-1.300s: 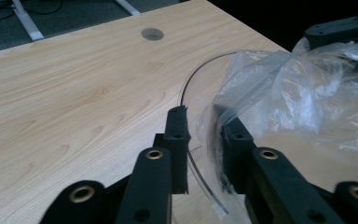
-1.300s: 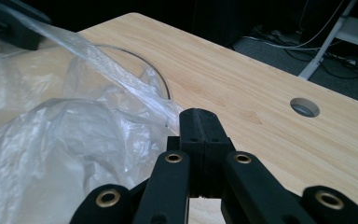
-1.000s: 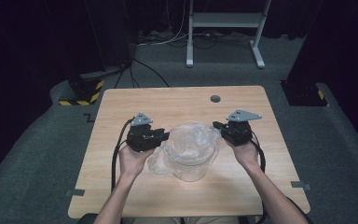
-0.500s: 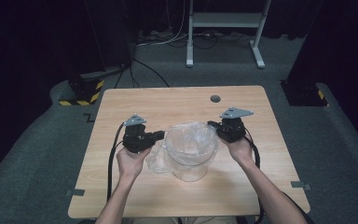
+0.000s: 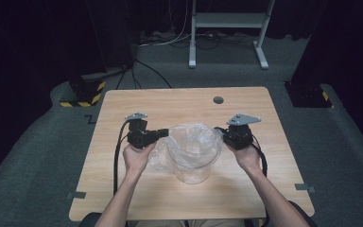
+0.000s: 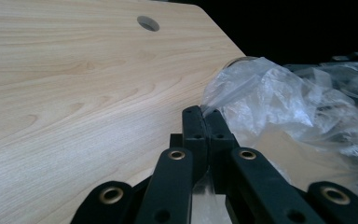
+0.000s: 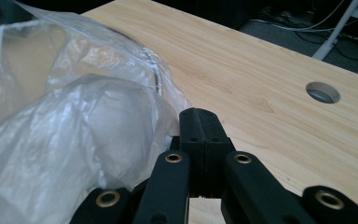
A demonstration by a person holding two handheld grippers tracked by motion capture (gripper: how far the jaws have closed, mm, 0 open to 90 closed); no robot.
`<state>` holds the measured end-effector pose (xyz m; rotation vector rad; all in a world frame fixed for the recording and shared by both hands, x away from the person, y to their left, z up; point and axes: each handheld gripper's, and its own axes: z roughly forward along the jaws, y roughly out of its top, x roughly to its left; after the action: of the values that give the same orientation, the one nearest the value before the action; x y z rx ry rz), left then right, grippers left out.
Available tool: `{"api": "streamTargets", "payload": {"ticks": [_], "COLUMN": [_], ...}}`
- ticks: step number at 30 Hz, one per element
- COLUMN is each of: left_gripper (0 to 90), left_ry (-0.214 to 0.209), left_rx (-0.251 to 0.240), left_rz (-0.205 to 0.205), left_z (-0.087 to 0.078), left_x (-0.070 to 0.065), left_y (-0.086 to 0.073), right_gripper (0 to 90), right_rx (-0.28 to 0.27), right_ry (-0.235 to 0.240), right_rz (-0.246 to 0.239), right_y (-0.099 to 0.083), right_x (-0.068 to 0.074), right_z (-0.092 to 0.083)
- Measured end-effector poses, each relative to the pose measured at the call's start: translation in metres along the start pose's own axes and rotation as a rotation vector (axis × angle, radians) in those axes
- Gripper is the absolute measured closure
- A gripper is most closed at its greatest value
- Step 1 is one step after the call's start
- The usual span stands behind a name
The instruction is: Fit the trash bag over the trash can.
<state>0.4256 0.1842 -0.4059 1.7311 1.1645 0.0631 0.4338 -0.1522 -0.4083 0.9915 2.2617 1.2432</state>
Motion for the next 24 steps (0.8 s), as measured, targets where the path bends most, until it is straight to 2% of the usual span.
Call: {"api": "streamTargets", "payload": {"ticks": [5,12,18,24], "left_gripper": [89.6,89.6,89.7,89.7], "left_ry": [-0.01,-0.036,-0.035,-0.012], "left_rx": [0.019,0.022,0.028,0.034], "left_rz": [-0.002,-0.052,-0.062,-0.052], "left_z": [0.011,0.019,0.023,0.021], "left_x": [0.003,0.008,0.012,0.012], "left_y": [0.003,0.004,0.005,0.005], "right_gripper": [89.7,89.8,89.8,89.8], "right_rx": [-0.001,0.008,0.01,0.017], "right_ry": [-0.02,-0.021,-0.022,-0.017], "right_rz": [0.01,0.025,0.029,0.028], "right_y": [-0.005,-0.008,-0.008,-0.006], "right_x": [-0.002,-0.004,-0.008,-0.009], "right_z": [-0.007,-0.005,-0.003,0.002]}}
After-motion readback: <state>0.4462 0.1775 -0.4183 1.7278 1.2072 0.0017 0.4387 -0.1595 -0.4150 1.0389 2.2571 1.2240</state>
